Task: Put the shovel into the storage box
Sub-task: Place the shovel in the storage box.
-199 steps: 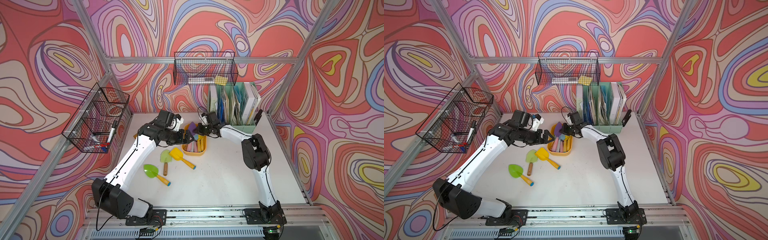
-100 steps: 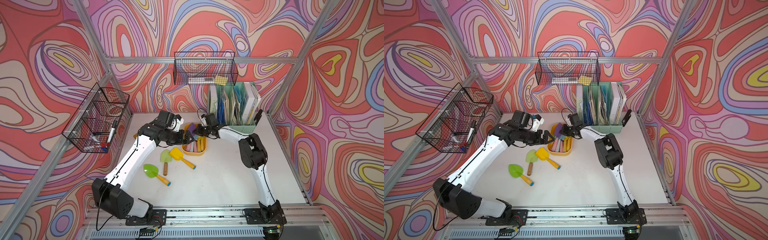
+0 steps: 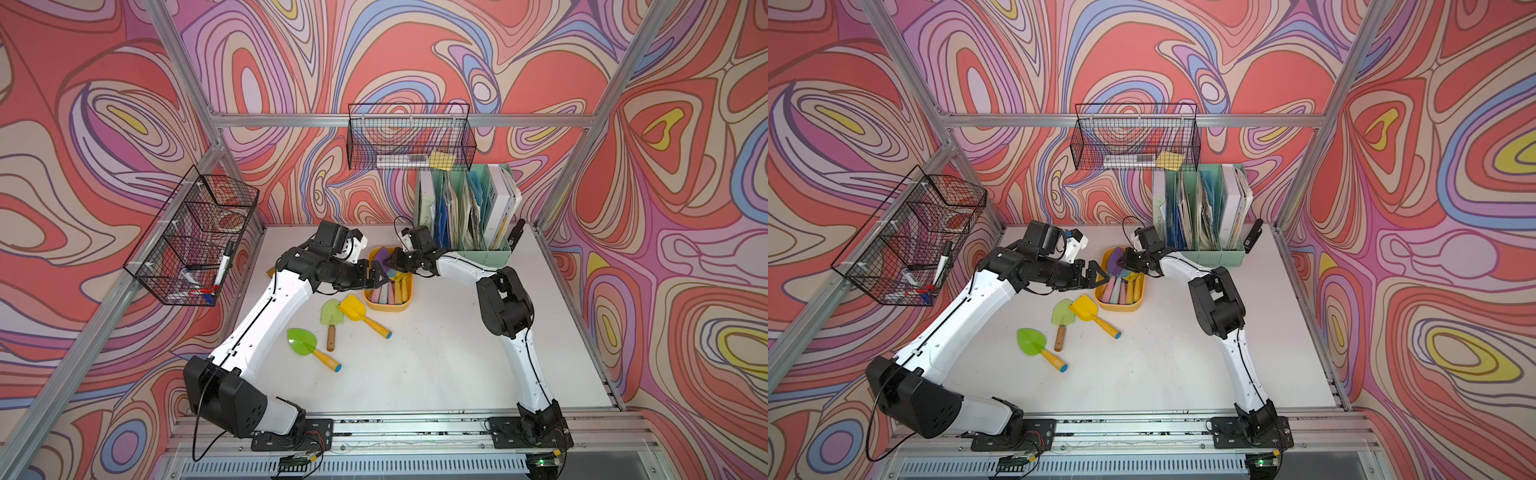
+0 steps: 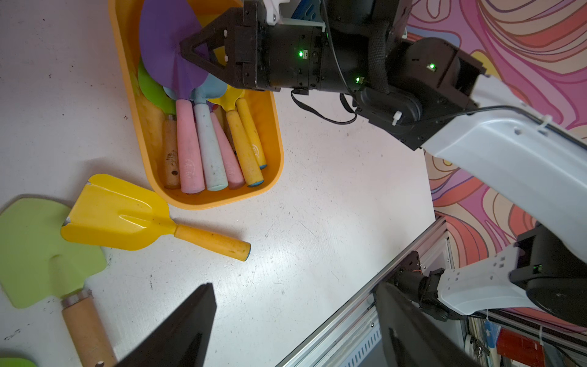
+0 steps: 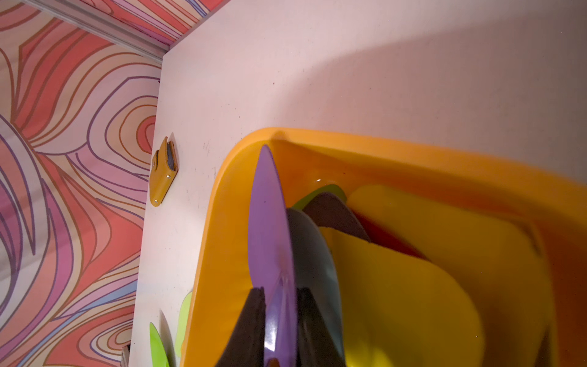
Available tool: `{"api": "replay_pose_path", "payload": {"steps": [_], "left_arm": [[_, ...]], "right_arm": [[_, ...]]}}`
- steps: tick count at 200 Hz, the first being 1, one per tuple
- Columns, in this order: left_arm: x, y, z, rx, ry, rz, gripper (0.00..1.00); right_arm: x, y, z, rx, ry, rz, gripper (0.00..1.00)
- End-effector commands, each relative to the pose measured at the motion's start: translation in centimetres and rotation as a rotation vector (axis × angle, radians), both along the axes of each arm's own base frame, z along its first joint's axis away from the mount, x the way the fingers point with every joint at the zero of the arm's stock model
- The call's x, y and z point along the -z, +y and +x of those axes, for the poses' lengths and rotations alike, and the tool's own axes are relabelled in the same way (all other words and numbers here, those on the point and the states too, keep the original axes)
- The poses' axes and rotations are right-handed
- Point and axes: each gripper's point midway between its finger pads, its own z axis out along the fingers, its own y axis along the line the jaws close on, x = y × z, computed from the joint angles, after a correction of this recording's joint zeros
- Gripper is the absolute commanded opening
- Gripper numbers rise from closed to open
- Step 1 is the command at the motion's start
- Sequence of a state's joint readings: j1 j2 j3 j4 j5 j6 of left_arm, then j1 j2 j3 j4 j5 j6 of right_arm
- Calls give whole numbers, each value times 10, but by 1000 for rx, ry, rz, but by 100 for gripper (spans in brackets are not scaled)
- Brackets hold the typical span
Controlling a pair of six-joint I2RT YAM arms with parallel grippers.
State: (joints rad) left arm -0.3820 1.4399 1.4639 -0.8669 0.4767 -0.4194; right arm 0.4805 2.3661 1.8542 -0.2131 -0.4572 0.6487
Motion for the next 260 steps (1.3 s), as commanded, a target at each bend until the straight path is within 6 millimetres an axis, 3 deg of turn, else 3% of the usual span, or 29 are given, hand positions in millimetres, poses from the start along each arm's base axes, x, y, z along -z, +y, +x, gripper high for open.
{"api": "replay_pose_path", "payload": {"steps": [1, 43, 125, 187, 226, 260], "left_arm": [[-4, -3, 0, 6, -11, -14, 85], [-4, -3, 0, 5, -4, -14, 85], [-2, 0, 2, -12, -4, 5, 85], [-5, 0, 5, -15, -12, 7, 85], [-3, 6, 11, -50, -15, 46, 86], [0, 20, 20, -120, -10, 90, 86]], "right_arm": [[10, -1, -1, -4, 19, -21, 23], [3, -4, -5, -7, 16, -32, 29], [-31, -10, -13, -8, -19, -37, 41], [-62, -17, -21, -8, -46, -44, 43], [-85, -30, -46, -40, -58, -88, 43], [-106, -36, -98, -152, -143, -225, 41]]}}
